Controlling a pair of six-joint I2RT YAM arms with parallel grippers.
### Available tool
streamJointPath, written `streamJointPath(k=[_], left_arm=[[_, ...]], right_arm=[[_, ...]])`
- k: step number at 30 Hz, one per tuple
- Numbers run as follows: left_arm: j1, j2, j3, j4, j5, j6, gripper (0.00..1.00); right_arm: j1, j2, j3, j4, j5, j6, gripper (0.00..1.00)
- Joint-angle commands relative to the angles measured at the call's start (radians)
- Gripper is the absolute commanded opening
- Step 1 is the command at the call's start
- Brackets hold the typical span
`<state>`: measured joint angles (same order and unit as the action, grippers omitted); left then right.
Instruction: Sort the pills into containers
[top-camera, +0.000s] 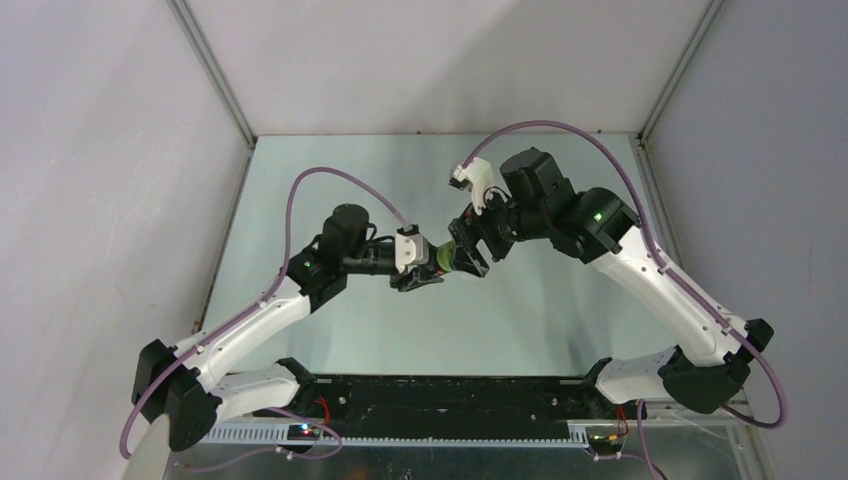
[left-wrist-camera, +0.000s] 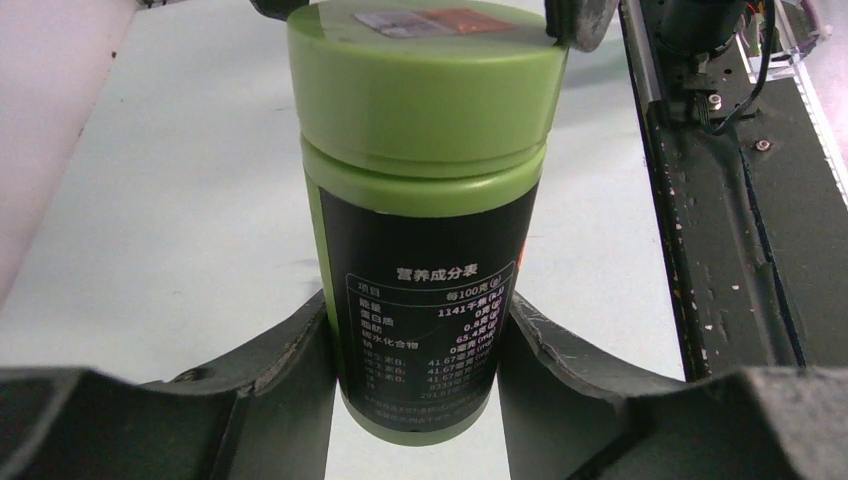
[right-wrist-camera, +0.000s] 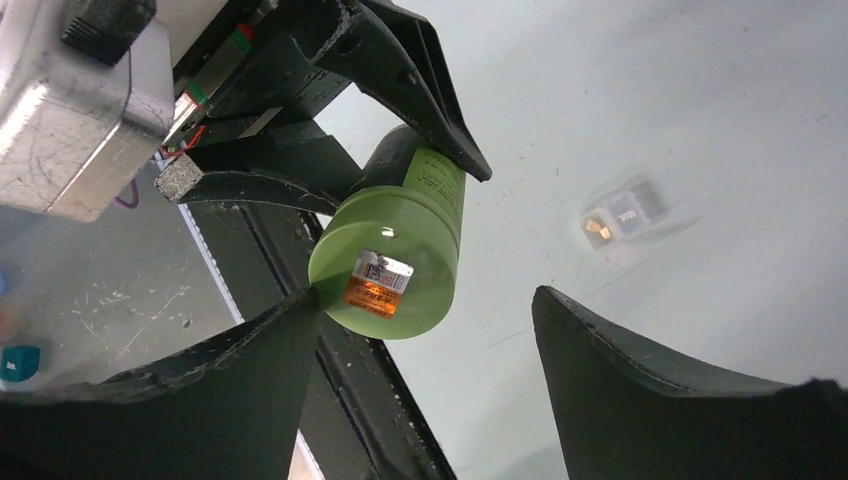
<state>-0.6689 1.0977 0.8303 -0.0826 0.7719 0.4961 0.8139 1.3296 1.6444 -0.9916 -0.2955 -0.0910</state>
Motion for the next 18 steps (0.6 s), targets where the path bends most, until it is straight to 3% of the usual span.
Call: streamJointPath(k=[1, 9, 14, 18], left_arm=[[-0.003, -0.013, 0.041, 0.03, 0.044, -0.012, 0.0], [-0.003, -0.016, 0.037, 0.032, 0.023, -0.009, 0.0], [-0.001, -0.018, 0.035, 0.033, 0.012, -0.006, 0.0], [0.001, -0.023, 0.031, 0.035, 0.01, -0.006, 0.0]], right_arm=[[0.008, 0.024, 0.033, 0.016, 0.032, -0.008, 0.8], [0.016, 0.024, 0.014, 0.101, 0.029, 0.094, 0.65], [0.034, 0.013, -0.019, 0.132, 0.016, 0.114, 0.73], [0.04, 0.016, -0.02, 0.116, 0.03, 0.117, 0.69]])
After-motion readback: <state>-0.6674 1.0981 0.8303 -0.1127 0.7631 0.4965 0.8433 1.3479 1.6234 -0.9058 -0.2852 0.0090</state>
